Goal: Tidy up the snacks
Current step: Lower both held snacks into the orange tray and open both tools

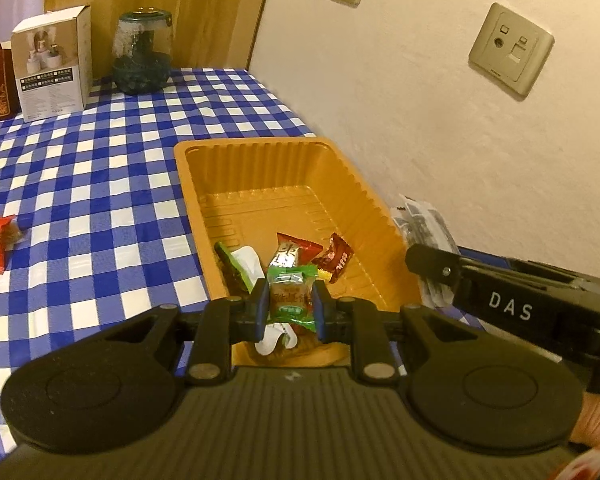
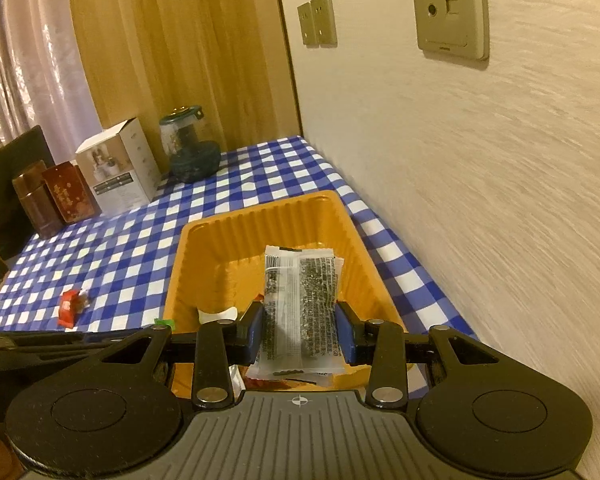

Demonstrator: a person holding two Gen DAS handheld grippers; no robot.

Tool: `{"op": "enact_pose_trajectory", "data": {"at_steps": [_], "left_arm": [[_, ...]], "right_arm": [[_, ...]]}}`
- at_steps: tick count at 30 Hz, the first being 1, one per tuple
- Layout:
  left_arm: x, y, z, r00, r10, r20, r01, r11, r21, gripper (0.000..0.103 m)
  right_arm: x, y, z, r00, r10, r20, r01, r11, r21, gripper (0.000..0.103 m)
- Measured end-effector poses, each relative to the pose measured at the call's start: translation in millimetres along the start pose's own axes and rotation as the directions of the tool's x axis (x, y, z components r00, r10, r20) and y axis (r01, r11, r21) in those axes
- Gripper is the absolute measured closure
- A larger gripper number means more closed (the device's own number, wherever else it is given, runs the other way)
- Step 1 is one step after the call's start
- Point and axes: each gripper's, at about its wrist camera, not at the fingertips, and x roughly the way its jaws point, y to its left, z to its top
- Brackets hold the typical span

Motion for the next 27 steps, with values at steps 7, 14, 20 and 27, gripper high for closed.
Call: {"op": "enact_pose_trajectory", "data": {"at_steps": [7,14,20,27], "left_arm": [[16,0,5,1.000,-0.007,-0.007,0.007,1.000,-0.010,0.083],[27,-2,9,1.000,-0.017,-0.007,0.017,1.000,0.005,0.083],[31,2,9,1.000,-0.005,-0.002,0.005,1.000,0.021,0.070],[16,24,-1,0.999,0.037,0.008,-0.037,0.999,-0.012,0.067]], "right_arm": [[13,-2,3,1.000,-0.006,-0.011,0.006,1.000,-0.005,0.064],[18,-5,5,1.000,-0.017,-0.009,0.017,1.000,0.000,0.064],[20,-4,3,1.000,-0.022,-0.016,0.022,1.000,-0.003,0.064],[24,-5,4,1.000,-0.019,-0.018,0.019,1.000,0.008,0.064]]}}
